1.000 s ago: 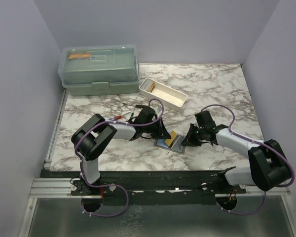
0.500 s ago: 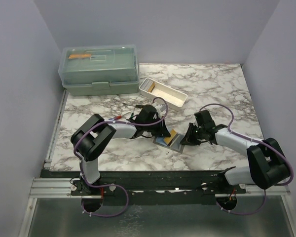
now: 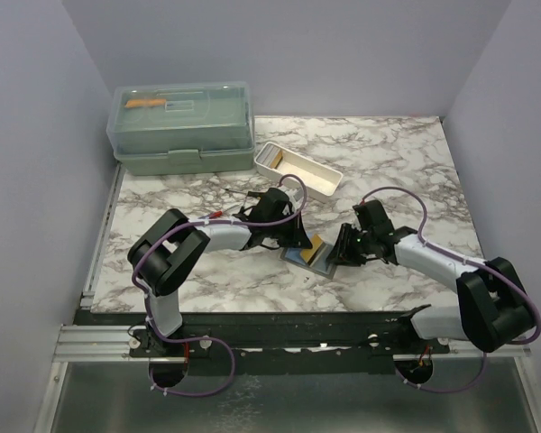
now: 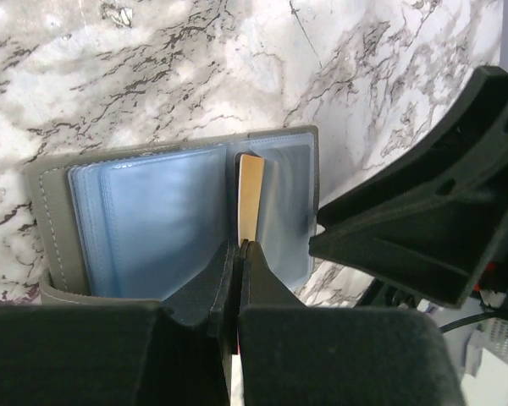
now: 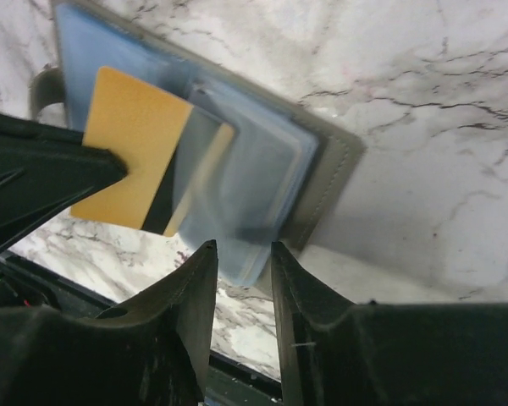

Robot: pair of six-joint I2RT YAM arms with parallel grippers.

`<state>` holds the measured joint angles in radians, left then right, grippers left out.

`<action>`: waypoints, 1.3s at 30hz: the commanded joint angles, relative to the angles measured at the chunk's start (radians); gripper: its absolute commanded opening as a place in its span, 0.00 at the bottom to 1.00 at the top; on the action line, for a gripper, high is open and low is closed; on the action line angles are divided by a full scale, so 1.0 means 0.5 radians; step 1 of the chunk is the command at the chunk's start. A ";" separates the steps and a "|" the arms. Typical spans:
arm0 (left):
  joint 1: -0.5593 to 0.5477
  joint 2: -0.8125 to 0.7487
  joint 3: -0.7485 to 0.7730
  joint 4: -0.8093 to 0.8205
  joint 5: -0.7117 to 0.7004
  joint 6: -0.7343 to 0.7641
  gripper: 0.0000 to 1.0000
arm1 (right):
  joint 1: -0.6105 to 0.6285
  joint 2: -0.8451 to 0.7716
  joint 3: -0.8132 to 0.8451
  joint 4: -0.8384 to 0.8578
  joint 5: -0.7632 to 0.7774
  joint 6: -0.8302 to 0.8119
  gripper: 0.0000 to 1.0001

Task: Put the credit cards into the card holder
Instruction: Insert the credit card into the card holder.

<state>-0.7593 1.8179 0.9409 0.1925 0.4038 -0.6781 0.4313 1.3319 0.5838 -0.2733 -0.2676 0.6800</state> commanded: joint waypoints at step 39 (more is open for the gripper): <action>0.054 0.176 -0.271 0.623 0.082 -0.288 0.00 | 0.055 0.210 -0.104 0.071 0.059 0.040 0.17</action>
<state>-0.7261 1.8656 0.8589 0.4191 0.4637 -0.7437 0.4530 1.4193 0.5678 -0.1207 -0.3637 0.7158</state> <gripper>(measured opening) 0.017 0.154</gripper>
